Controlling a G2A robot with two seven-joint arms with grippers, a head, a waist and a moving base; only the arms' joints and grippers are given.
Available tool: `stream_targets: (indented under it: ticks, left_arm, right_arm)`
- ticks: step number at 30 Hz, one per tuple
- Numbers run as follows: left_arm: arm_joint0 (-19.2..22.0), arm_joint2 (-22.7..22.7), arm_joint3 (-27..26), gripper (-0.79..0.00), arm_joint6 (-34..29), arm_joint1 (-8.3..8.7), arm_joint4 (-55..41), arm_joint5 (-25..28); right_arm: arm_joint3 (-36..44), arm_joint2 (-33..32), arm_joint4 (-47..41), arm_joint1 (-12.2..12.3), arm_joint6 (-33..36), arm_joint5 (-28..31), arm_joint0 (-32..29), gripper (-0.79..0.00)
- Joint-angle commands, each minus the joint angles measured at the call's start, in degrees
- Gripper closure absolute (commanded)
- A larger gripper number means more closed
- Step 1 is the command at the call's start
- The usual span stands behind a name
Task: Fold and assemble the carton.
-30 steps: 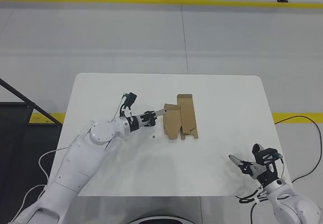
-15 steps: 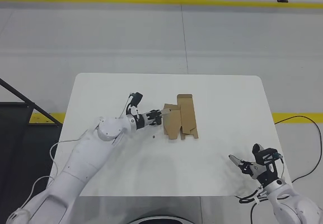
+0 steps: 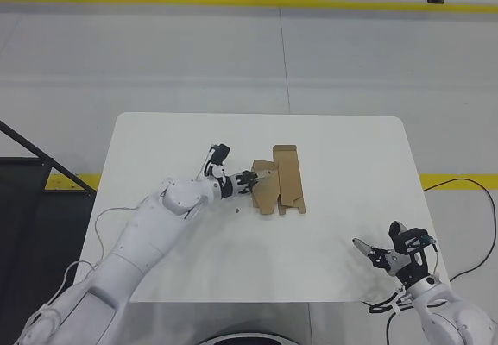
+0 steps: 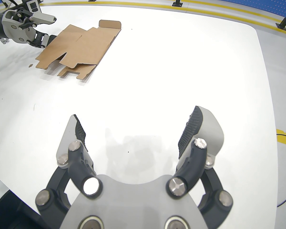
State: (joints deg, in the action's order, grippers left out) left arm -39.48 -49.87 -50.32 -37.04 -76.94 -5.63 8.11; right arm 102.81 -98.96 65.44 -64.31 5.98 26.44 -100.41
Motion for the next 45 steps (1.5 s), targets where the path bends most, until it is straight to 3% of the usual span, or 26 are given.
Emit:
stream_targets:
  ticks: [1, 2, 7, 17, 21, 28, 33, 35, 45]
  left_arm:
    - [0.46, 0.53, 0.83, -0.385, -0.05, -0.4, -0.01, 0.07]
    - [0.67, 0.79, 1.23, -0.376, -0.02, -0.61, -0.05, 0.09]
    - [1.46, 1.53, 3.12, 0.0, 0.06, -1.44, -0.24, 1.05]
    - [0.12, -0.57, 4.62, 0.0, -3.04, -0.85, 0.17, 13.19]
    - [-1.43, -2.43, 3.9, 0.0, -4.79, 0.13, 0.82, 19.88]
    - [-4.56, -6.16, 1.81, 0.0, -8.35, 2.0, 0.24, 29.41]
    - [-8.39, -9.44, -1.83, 0.0, -12.34, 3.59, -3.18, 35.16]
    - [-9.98, -10.86, -3.11, 0.0, -13.63, 4.25, -4.5, 36.53]
    - [-10.15, -10.92, -3.15, 0.0, -13.18, 4.25, -4.54, 36.31]
  right_arm:
    - [0.0, 0.0, 0.0, 0.0, 0.0, 0.0, 0.0, -0.785]
    - [0.0, 0.0, 0.0, 0.0, 0.0, 0.0, 0.0, -0.785]
    - [0.0, 0.0, 0.0, 0.0, 0.0, 0.0, 0.0, -0.785]
    - [0.05, 0.07, -0.04, -0.01, -0.01, 0.02, -0.02, -0.785]
    - [2.68, -0.15, -1.99, 0.17, 1.01, 3.97, -1.88, -0.785]
    - [8.59, -1.32, -10.95, 0.93, 11.06, 12.34, -4.03, -0.785]
    - [13.66, 0.05, -15.52, 1.2, 19.21, 9.45, -3.31, -0.785]
    - [14.04, 0.09, -15.4, 1.2, 19.57, 8.7, -3.29, -0.785]
    - [14.04, 0.09, -15.4, 1.2, 19.57, 8.7, -3.29, -0.785]
